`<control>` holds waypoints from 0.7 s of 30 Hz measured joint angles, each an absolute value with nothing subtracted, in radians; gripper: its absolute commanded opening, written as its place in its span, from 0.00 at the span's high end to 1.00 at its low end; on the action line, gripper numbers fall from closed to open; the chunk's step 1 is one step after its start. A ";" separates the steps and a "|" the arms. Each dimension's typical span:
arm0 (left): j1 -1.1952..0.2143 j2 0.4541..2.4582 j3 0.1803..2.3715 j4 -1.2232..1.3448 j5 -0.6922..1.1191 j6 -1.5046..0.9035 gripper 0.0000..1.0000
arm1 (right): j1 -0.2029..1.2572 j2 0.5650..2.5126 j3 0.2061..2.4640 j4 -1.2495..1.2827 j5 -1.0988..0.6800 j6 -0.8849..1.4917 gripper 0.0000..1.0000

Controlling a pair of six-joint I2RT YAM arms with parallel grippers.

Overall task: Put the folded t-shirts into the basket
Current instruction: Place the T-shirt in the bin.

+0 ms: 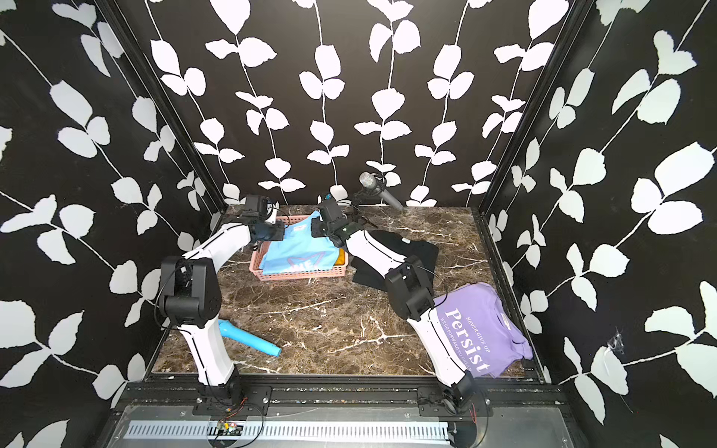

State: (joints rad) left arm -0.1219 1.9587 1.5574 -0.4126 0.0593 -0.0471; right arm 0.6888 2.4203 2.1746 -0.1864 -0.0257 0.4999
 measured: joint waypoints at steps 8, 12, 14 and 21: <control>-0.121 1.998 1.563 -0.414 0.060 -0.047 1.00 | 0.680 2.469 2.218 -0.213 -0.026 0.492 1.00; -0.121 2.011 1.571 -0.413 0.059 -0.047 1.00 | 0.674 2.491 2.238 -0.216 -0.026 0.490 1.00; -0.121 2.015 1.572 -0.413 0.058 -0.046 1.00 | 0.670 2.500 2.240 -0.218 -0.026 0.490 1.00; -0.122 2.044 1.603 -0.422 0.051 -0.039 1.00 | 0.659 2.523 2.259 -0.230 -0.026 0.490 1.00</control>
